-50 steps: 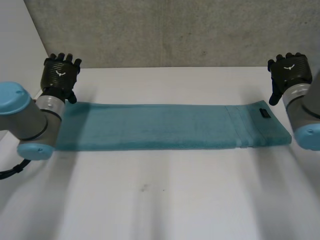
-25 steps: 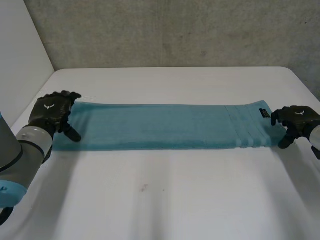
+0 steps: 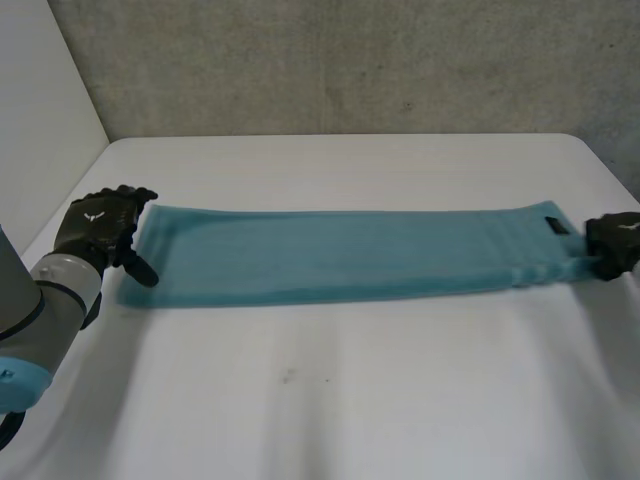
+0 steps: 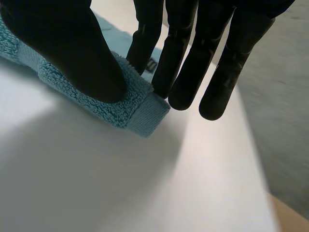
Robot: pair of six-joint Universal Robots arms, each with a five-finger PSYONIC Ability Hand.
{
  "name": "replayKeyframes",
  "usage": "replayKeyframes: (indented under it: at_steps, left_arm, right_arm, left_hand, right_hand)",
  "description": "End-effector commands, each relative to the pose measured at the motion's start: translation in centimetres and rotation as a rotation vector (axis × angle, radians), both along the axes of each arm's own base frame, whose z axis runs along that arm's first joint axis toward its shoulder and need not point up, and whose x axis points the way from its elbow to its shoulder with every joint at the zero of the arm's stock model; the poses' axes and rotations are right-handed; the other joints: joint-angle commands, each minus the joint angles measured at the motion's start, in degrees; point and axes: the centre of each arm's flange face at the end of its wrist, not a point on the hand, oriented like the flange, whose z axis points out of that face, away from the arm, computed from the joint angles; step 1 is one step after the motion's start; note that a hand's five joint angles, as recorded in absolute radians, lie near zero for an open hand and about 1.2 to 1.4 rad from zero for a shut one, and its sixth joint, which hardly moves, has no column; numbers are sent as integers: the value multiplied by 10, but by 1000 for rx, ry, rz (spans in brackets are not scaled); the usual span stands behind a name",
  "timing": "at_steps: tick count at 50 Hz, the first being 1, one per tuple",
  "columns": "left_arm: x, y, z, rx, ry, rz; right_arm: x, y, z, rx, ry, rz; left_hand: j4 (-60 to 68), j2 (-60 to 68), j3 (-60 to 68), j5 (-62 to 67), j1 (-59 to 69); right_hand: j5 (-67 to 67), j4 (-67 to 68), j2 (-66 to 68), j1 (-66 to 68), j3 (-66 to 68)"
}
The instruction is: Fold the laundry
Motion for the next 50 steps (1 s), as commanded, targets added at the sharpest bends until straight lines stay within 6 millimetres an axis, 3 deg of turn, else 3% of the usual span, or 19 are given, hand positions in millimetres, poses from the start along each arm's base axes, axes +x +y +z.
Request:
replayKeyframes:
  at_steps: [1,6,12,19,21,22,24,25,26,27,29,30,32,35,37,40,46,48,50]
  left_arm:
    - [-3,-19,0,-38,-1,-2]
    - [-7,-48,-7,-51,-5,3]
    - [-8,-54,-16,-43,-25,5]
    - [-11,-44,-17,-29,-30,-10]
    - [-12,-40,-14,-32,-29,-13]
    - [-11,-37,-10,-36,-29,-13]
    - [-11,-33,-6,-42,-28,-12]
    - [-10,-29,-4,-44,-27,-12]
    - [-10,-29,-4,-44,-27,-12]
    - [-10,-25,-2,-44,-27,-17]
    - [-9,-22,-1,-42,-27,-15]
    - [-9,-18,1,-45,-26,-17]
    - [-8,-15,3,-46,-24,-18]
    - [-7,-13,4,-46,-24,-17]
    - [-7,-12,4,-45,-25,-17]
    - [-8,-11,3,-43,-23,-20]
    - [-10,-11,3,-42,-26,-28]
    - [-13,-10,2,-42,-26,-38]
    - [-20,-8,3,-49,-24,-58]
  right_arm:
    - [-54,-8,22,-50,119,-156]
    - [-95,-18,35,-83,211,-234]
    - [-137,-29,59,-115,383,-307]
    - [-124,-37,77,-168,425,-285]
    - [-66,-39,93,-248,367,-175]
    - [-66,-39,93,-248,367,-174]
    - [13,-29,110,-331,296,-18]
    - [13,-29,110,-331,295,-17]
    - [51,-20,114,-364,269,66]
    - [51,-20,114,-365,269,67]
    - [134,12,117,-426,211,265]
    - [135,12,117,-426,210,266]
    - [210,61,116,-481,160,483]
    - [241,87,113,-496,134,586]
    - [292,138,85,-469,103,772]
    - [320,171,51,-409,96,883]
    - [333,189,4,-323,136,933]
    - [329,183,-4,-297,163,862]
    - [325,177,0,-304,175,798]
  left_hand:
    - [-18,-20,-25,-28,-21]
    - [-18,-20,-25,-28,-21]
    - [-18,-20,-25,-28,-21]
    - [-18,-20,-25,-28,-21]
    - [-18,-20,-25,-28,-21]
    - [-18,-20,-25,-28,-21]
    - [-18,-20,-25,-28,-21]
    - [-18,-20,-25,-28,-21]
    - [-18,-20,-25,-28,-21]
    - [-18,-20,-25,-28,-21]
    - [-18,-20,-25,-28,-21]
    - [-18,-20,-25,-28,-21]
    - [-18,-20,-25,-28,-21]
    - [-18,-20,-25,-28,-21]
    - [-18,-20,-25,-28,-21]
    - [-18,-20,-25,-28,-21]
    - [-18,-20,-25,-28,-21]
    - [-18,-20,-25,-28,-21]
    - [-18,-20,-25,-28,-21]
  right_hand:
    - [152,117,123,258,123]
    - [152,117,123,258,123]
    - [152,117,123,258,123]
    - [152,117,123,258,123]
    - [152,117,123,258,123]
    - [152,117,123,258,123]
    - [152,117,123,258,123]
    - [152,117,123,258,123]
    - [152,117,123,258,123]
    - [152,117,123,258,123]
    - [152,117,123,258,123]
    - [152,117,123,258,123]
    - [152,117,123,258,123]
    - [152,117,123,258,123]
    - [152,117,123,258,123]
    - [152,117,123,258,123]
    - [152,117,123,258,123]
    - [-366,-401,-395,-261,-395]
    - [-494,-529,-522,-388,-523]
